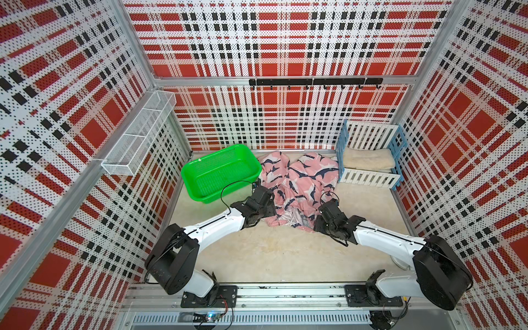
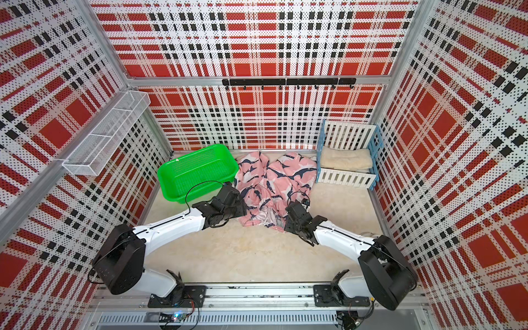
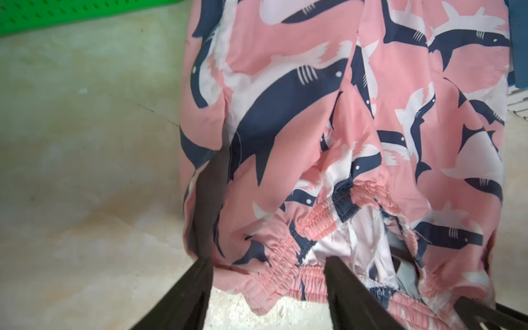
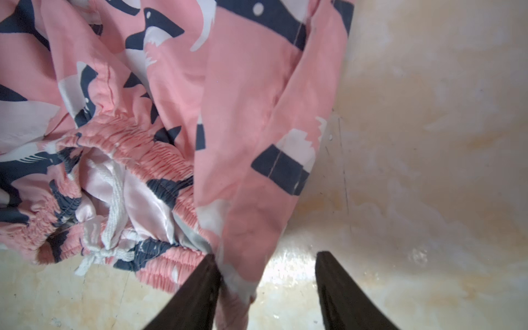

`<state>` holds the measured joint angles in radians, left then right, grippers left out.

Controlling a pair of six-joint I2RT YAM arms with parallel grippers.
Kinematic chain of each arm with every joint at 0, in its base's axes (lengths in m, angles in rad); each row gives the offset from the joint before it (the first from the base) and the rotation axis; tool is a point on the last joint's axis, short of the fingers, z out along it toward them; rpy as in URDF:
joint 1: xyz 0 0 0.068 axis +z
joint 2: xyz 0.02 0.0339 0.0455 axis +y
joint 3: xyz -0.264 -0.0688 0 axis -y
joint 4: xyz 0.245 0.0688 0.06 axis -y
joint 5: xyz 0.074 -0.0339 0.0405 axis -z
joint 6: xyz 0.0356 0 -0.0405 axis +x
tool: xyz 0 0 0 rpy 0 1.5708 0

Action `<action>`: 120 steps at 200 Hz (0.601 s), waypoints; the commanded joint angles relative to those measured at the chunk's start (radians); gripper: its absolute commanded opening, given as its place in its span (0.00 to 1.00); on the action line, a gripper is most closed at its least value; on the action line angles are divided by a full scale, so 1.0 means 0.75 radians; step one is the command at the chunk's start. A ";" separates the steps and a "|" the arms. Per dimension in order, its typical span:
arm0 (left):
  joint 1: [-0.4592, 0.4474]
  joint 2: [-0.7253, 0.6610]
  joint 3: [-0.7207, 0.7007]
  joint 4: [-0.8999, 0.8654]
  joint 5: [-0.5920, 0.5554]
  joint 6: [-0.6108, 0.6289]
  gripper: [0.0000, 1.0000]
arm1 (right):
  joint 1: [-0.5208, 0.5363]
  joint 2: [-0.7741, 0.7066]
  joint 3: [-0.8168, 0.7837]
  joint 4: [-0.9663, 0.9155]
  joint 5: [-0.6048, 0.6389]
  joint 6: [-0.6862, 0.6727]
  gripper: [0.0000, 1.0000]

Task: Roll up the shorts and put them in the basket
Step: Flatten out the shorts at the center of the board.

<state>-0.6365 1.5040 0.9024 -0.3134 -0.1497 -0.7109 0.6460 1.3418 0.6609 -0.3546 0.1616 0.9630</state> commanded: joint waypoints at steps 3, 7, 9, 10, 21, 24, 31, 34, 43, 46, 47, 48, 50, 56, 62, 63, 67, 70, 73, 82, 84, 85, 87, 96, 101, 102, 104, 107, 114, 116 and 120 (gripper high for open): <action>0.011 0.064 -0.062 0.029 0.118 -0.085 0.68 | -0.019 -0.021 0.013 -0.005 -0.015 0.038 0.59; 0.015 0.074 -0.068 0.045 0.139 -0.085 0.68 | -0.028 -0.023 0.005 0.007 -0.031 0.042 0.59; 0.017 0.078 -0.071 0.051 0.149 -0.085 0.68 | -0.031 -0.024 0.000 0.016 -0.038 0.042 0.59; 0.017 0.082 -0.072 0.055 0.155 -0.085 0.68 | -0.033 -0.024 -0.002 0.022 -0.042 0.044 0.58; 0.019 0.123 -0.074 0.081 0.202 -0.082 0.68 | -0.056 -0.026 -0.028 0.068 -0.083 0.049 0.57; 0.017 0.134 -0.071 0.086 0.211 -0.078 0.67 | -0.061 -0.027 -0.034 0.082 -0.097 0.049 0.56; 0.011 0.157 -0.060 0.087 0.222 -0.069 0.66 | -0.070 -0.026 -0.049 0.107 -0.122 0.051 0.55; 0.009 0.166 -0.055 0.088 0.224 -0.063 0.65 | -0.073 -0.026 -0.055 0.116 -0.131 0.050 0.55; 0.000 0.179 -0.046 0.085 0.212 -0.049 0.62 | -0.079 -0.024 -0.067 0.136 -0.151 0.055 0.53; 0.000 0.177 -0.046 0.084 0.205 -0.047 0.61 | -0.080 -0.024 -0.070 0.141 -0.157 0.055 0.52; 0.000 0.178 -0.046 0.084 0.203 -0.045 0.60 | -0.081 -0.024 -0.071 0.142 -0.157 0.053 0.52; 0.000 0.178 -0.047 0.084 0.202 -0.045 0.60 | -0.082 -0.024 -0.072 0.143 -0.160 0.052 0.51; 0.000 0.177 -0.047 0.084 0.200 -0.043 0.59 | -0.082 -0.024 -0.073 0.146 -0.162 0.050 0.51; 0.003 0.177 -0.053 0.084 0.194 -0.037 0.54 | -0.084 -0.026 -0.082 0.156 -0.169 0.048 0.48; 0.007 0.175 -0.059 0.084 0.189 -0.029 0.47 | -0.089 -0.030 -0.090 0.168 -0.177 0.043 0.45; 0.009 0.173 -0.059 0.084 0.188 -0.026 0.46 | -0.090 -0.030 -0.092 0.171 -0.178 0.042 0.44; 0.012 0.172 -0.063 0.084 0.186 -0.019 0.40 | -0.093 -0.030 -0.100 0.180 -0.181 0.040 0.41; 0.016 0.169 -0.067 0.084 0.187 -0.015 0.35 | -0.098 -0.031 -0.104 0.188 -0.184 0.037 0.39; 0.020 0.166 -0.071 0.084 0.187 -0.009 0.31 | -0.104 -0.030 -0.110 0.195 -0.188 0.036 0.36; 0.033 0.155 -0.077 0.084 0.184 0.007 0.19 | -0.125 -0.030 -0.121 0.209 -0.205 0.037 0.28; 0.037 0.149 -0.078 0.084 0.183 0.011 0.16 | -0.132 -0.029 -0.122 0.212 -0.210 0.036 0.26; 0.038 0.147 -0.078 0.083 0.183 0.013 0.15 | -0.136 -0.029 -0.122 0.214 -0.213 0.035 0.25; 0.043 0.141 -0.078 0.083 0.182 0.016 0.12 | -0.142 -0.028 -0.125 0.215 -0.218 0.032 0.23; 0.061 0.118 -0.074 0.079 0.182 0.035 0.02 | -0.166 -0.032 -0.124 0.216 -0.227 0.017 0.13; 0.072 0.099 -0.068 0.077 0.185 0.052 0.00 | -0.178 -0.037 -0.121 0.207 -0.222 0.011 0.07; 0.075 0.095 -0.067 0.077 0.184 0.055 0.00 | -0.181 -0.040 -0.121 0.205 -0.223 0.009 0.06; 0.079 0.087 -0.065 0.077 0.183 0.063 0.00 | -0.186 -0.042 -0.119 0.205 -0.221 0.005 0.04; 0.086 0.073 -0.059 0.077 0.180 0.072 0.00 | -0.193 -0.047 -0.115 0.197 -0.218 -0.001 0.01; 0.097 0.039 -0.046 0.070 0.166 0.093 0.00 | -0.212 -0.059 -0.104 0.181 -0.215 -0.016 0.00; 0.100 0.027 -0.040 0.068 0.161 0.101 0.00 | -0.218 -0.062 -0.100 0.175 -0.215 -0.017 0.00; 0.110 0.003 -0.030 0.062 0.155 0.117 0.00 | -0.229 -0.073 -0.090 0.163 -0.214 -0.026 0.00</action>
<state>-0.5911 1.6077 0.8532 -0.2699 -0.0113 -0.6941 0.5159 1.3312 0.5755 -0.2283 0.0071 0.9764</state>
